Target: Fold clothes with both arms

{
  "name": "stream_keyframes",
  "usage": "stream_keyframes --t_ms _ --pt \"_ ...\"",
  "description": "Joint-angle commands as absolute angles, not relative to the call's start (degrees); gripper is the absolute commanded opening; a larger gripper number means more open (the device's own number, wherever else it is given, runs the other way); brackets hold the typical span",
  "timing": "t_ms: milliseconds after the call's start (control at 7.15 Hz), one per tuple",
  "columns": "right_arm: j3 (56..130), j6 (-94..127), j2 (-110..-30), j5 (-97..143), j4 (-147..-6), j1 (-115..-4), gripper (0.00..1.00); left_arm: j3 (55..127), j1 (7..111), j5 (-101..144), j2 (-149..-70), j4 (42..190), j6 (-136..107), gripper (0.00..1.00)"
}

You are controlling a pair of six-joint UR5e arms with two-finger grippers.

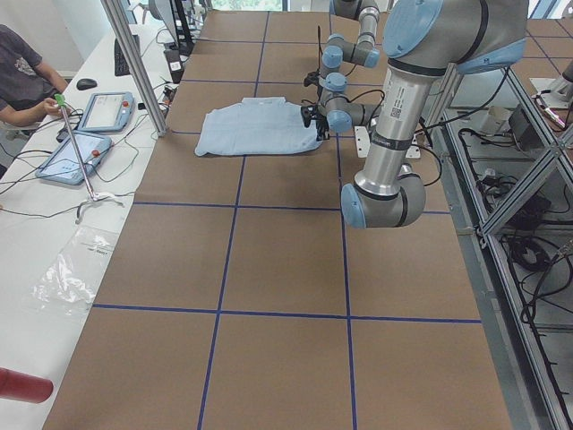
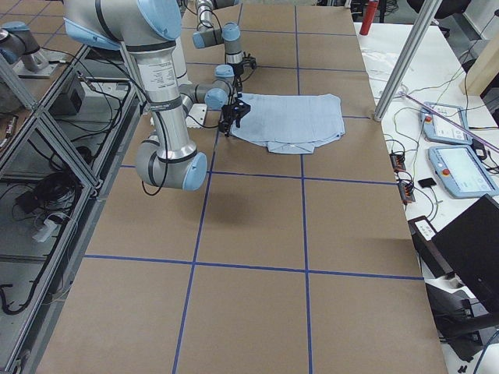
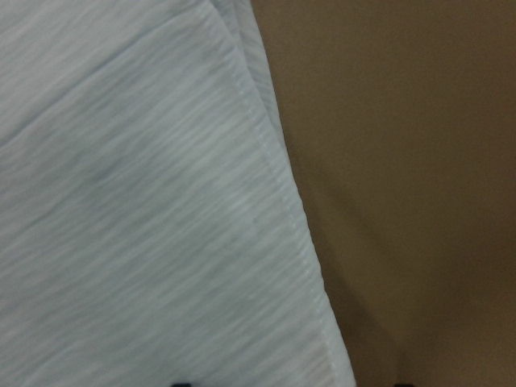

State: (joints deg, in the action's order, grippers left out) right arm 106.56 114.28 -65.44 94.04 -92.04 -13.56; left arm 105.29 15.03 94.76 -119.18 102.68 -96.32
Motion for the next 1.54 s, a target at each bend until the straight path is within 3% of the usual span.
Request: stream_keyframes --t_ms 0,140,280,419,559,699,1398 --pt "106.5 114.3 -65.5 94.0 -91.9 -13.4 0.74 105.3 15.0 94.7 -119.1 102.7 -96.3 0.00" --pt "106.5 114.3 -65.5 94.0 -91.9 -13.4 0.72 105.3 15.0 94.7 -119.2 102.7 -96.3 0.00" --pt "106.5 114.4 -65.5 94.0 -91.9 -13.4 0.62 105.3 15.0 94.6 -119.1 102.7 -96.2 0.00" --pt "106.5 114.1 -65.5 94.0 -91.8 -13.4 0.32 105.3 14.9 94.6 -119.2 102.7 -96.2 0.00" --pt "106.6 113.9 -65.5 94.1 -91.6 -13.4 0.12 105.3 15.0 94.5 -119.1 102.7 -96.2 0.00" --pt "106.8 113.8 -65.5 94.3 -91.6 -13.4 0.01 105.2 15.0 94.5 -119.1 102.7 -96.2 0.00" --pt "107.2 113.8 -65.5 94.6 -91.7 -14.1 0.00 104.9 15.0 94.6 -119.1 102.7 -96.2 0.00"
